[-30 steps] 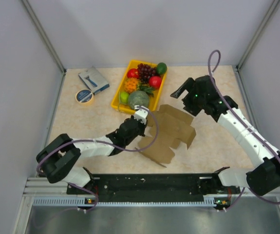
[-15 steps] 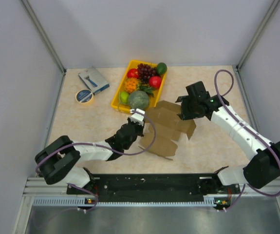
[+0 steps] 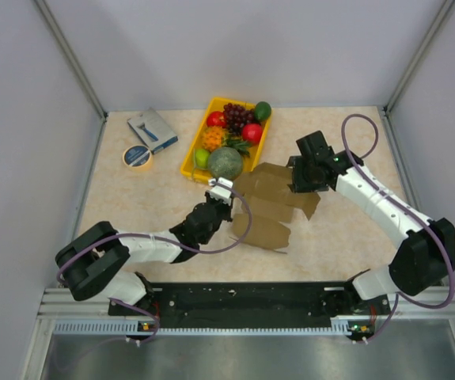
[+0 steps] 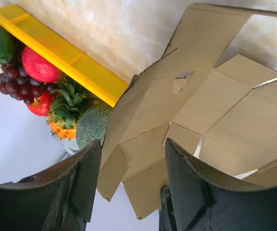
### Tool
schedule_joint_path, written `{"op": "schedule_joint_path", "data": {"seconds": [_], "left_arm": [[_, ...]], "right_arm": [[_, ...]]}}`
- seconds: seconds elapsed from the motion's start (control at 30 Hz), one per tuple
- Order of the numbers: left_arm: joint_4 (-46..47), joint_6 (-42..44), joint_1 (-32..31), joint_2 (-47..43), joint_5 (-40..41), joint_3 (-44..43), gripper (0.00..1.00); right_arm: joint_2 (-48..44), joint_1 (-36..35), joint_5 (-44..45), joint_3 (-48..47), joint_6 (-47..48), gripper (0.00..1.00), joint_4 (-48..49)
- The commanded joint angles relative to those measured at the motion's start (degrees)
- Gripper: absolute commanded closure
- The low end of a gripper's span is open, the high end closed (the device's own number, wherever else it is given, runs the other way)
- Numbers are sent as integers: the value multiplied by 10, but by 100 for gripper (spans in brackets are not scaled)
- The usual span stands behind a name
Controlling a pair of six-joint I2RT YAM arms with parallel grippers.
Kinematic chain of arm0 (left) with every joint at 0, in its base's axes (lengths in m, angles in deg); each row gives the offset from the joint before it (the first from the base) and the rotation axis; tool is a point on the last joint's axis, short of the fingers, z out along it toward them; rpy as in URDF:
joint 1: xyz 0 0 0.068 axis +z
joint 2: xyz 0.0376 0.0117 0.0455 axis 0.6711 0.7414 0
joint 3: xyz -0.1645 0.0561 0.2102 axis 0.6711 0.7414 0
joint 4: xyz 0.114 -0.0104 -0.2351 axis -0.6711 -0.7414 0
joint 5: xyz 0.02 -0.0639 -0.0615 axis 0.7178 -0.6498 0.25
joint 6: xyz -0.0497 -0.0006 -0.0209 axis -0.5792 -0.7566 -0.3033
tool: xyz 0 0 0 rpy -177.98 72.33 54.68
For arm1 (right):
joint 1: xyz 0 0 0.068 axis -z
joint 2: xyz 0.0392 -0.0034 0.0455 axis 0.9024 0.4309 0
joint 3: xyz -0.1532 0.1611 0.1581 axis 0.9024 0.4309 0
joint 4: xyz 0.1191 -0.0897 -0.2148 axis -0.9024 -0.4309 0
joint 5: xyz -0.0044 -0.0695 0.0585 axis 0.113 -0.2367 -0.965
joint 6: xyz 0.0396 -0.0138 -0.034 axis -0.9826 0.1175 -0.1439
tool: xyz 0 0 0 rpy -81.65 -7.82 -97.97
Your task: Fold the paper box
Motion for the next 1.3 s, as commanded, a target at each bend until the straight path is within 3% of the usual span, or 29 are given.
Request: {"op": "schedule_joint_path", "data": {"seconds": [0.0, 0.3, 0.43, 0.63, 0.77, 0.93, 1.17, 1.27], "left_arm": [[53, 10, -4, -18, 4, 9, 100], [56, 14, -6, -14, 4, 10, 100], [58, 14, -8, -12, 6, 9, 100], [64, 3, -11, -6, 5, 9, 100], [70, -29, -11, 4, 17, 10, 100], [66, -70, -11, 2, 9, 18, 100], [40, -136, -11, 13, -53, 14, 75], [20, -148, -10, 11, -63, 11, 69]], "right_arm": [[10, -2, 17, -34, -10, 44, -3], [35, 0, 16, -67, 4, 42, 5], [43, 1, 0, -52, -12, 46, 12], [37, -2, 6, -31, -18, 73, 34], [44, -5, 4, -22, -9, 99, 51], [26, -8, 18, 9, 9, 100, 70], [-6, -19, 34, 75, 22, 100, 135], [-24, -24, 41, 104, 21, 100, 165]]}}
